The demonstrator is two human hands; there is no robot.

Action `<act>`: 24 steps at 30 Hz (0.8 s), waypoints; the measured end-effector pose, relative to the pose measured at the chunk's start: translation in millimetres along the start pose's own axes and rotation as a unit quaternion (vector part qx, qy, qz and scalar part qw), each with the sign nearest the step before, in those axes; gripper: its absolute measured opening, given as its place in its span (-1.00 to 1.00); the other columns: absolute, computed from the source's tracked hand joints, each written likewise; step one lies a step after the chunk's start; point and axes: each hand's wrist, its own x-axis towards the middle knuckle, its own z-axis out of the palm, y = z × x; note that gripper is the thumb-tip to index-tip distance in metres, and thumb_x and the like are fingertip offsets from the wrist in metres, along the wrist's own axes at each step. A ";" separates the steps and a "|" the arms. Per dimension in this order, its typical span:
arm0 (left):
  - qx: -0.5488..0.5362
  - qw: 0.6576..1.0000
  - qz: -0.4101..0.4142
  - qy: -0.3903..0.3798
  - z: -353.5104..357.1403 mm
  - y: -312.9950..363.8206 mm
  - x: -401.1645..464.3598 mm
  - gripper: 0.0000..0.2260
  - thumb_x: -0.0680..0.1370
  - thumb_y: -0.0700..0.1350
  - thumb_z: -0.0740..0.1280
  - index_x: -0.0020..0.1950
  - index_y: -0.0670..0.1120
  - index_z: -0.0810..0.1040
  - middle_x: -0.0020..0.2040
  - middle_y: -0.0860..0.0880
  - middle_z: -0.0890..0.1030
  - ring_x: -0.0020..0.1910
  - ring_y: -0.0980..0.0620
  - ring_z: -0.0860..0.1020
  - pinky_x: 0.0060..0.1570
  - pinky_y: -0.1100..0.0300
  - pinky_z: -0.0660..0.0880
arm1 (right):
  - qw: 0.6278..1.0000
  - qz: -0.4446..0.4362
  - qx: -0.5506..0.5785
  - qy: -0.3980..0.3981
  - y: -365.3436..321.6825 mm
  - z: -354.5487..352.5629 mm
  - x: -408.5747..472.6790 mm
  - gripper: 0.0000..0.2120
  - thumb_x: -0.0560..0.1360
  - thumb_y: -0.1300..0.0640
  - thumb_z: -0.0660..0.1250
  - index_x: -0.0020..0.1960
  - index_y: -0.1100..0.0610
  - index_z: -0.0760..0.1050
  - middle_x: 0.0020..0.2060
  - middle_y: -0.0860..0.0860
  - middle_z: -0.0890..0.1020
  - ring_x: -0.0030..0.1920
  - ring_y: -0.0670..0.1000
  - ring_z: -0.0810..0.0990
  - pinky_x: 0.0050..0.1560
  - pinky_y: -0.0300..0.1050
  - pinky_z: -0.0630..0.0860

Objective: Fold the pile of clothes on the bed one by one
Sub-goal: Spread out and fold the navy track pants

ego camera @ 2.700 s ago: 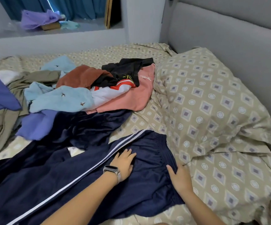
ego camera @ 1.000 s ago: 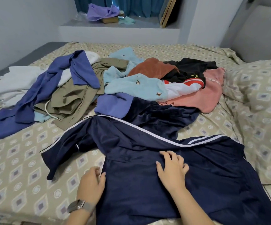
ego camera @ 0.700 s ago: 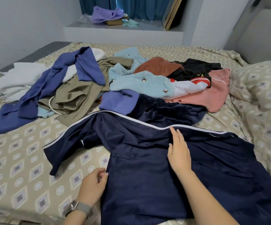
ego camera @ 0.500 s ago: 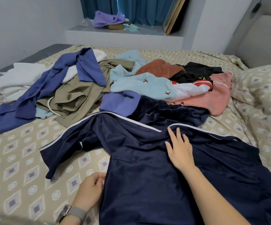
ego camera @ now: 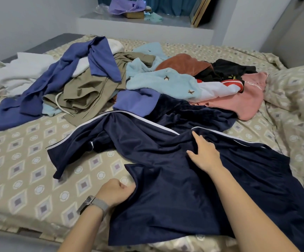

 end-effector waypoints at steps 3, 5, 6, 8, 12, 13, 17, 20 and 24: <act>-0.034 0.994 -0.075 -0.067 1.0 9.9 -16.4 -0.33 0.36 0.45 0.24 0.10 -0.12 0.54 0.08 -0.09 0.60 -0.05 -0.01 0.55 -0.06 0.16 0.50 | 0.999 -0.020 0.039 0.013 15.3 -5.6 -35.7 -0.45 0.44 -0.09 0.35 0.40 -0.04 0.38 0.30 0.00 0.54 0.32 0.14 0.45 0.30 0.11 0.41; -0.037 0.990 -0.078 -0.107 7.9 12.7 -18.1 -0.47 0.36 0.32 0.37 -0.01 -0.13 0.54 0.03 -0.08 0.63 -0.02 -0.04 0.60 0.07 0.08 0.56 | 0.999 -0.040 0.024 -0.023 21.1 0.3 -57.9 -0.51 0.46 -0.10 0.39 0.35 -0.03 0.45 0.27 -0.07 0.56 0.31 0.08 0.44 0.33 0.05 0.38; -0.052 0.989 -0.074 -0.113 10.7 15.6 -23.0 -0.60 0.41 0.19 0.43 -0.09 -0.15 0.57 -0.07 -0.09 0.66 -0.11 -0.06 0.62 0.04 0.06 0.59 | 0.997 -0.054 0.016 -0.043 23.3 1.3 -72.5 -0.48 0.46 -0.12 0.39 0.38 -0.04 0.43 0.30 -0.09 0.53 0.34 0.05 0.41 0.36 0.01 0.35; -0.156 0.983 -0.070 -0.073 11.6 17.8 -31.6 -0.68 0.46 0.05 0.47 -0.08 -0.22 0.62 -0.16 -0.14 0.69 -0.17 -0.11 0.64 -0.02 0.03 0.60 | 0.993 -0.081 -0.001 -0.086 24.1 5.5 -96.3 -0.35 0.48 -0.20 0.36 0.50 -0.07 0.27 0.45 -0.05 0.38 0.48 0.04 0.27 0.48 0.02 0.20; -0.375 0.923 -0.066 0.043 2.7 14.1 -50.1 -0.67 0.44 0.08 0.48 -0.11 -0.20 0.64 -0.24 -0.12 0.69 -0.14 -0.15 0.63 -0.17 0.07 0.54 | 0.981 -0.077 -0.043 -0.173 18.8 15.6 -117.7 -0.27 0.54 -0.26 0.22 0.57 -0.19 -0.08 0.59 0.05 -0.07 0.58 0.08 -0.16 0.52 0.11 -0.16; -0.391 0.916 -0.069 0.061 1.7 12.0 -56.2 -0.67 0.44 0.10 0.48 -0.14 -0.19 0.64 -0.27 -0.11 0.69 -0.16 -0.14 0.62 -0.21 0.09 0.52 | 0.980 -0.078 -0.052 -0.176 18.4 17.9 -119.3 -0.28 0.56 -0.26 0.19 0.57 -0.21 -0.13 0.59 0.05 -0.11 0.57 0.07 -0.19 0.52 0.10 -0.17; -0.434 0.894 -0.091 0.066 -0.5 -3.8 -68.5 -0.65 0.48 0.14 0.43 -0.14 -0.17 0.65 -0.20 -0.14 0.69 -0.18 -0.14 0.61 -0.24 0.11 0.48 | 0.974 -0.076 -0.098 -0.191 21.8 19.8 -124.3 -0.34 0.64 -0.17 0.09 0.55 -0.22 -0.26 0.57 0.03 -0.23 0.56 0.05 -0.26 0.54 0.08 -0.18; -0.446 0.887 -0.081 0.090 -1.9 -12.7 -65.9 -0.69 0.51 0.11 0.40 -0.07 -0.15 0.66 -0.11 -0.15 0.69 -0.10 -0.14 0.62 -0.13 0.07 0.53 | 0.975 -0.064 -0.102 -0.189 25.9 18.1 -125.0 -0.38 0.67 -0.07 0.07 0.55 -0.22 -0.27 0.57 0.04 -0.23 0.56 0.04 -0.26 0.53 0.06 -0.17; -0.459 0.869 -0.029 0.183 -7.1 -16.8 -62.6 -0.75 0.53 0.07 0.37 -0.18 -0.10 0.61 -0.04 -0.13 0.66 -0.07 -0.14 0.59 0.14 -0.10 0.52 | 0.978 -0.043 -0.096 -0.181 23.3 23.2 -123.7 -0.36 0.67 -0.04 0.09 0.55 -0.22 -0.27 0.58 0.06 -0.22 0.57 0.10 -0.24 0.53 0.09 -0.13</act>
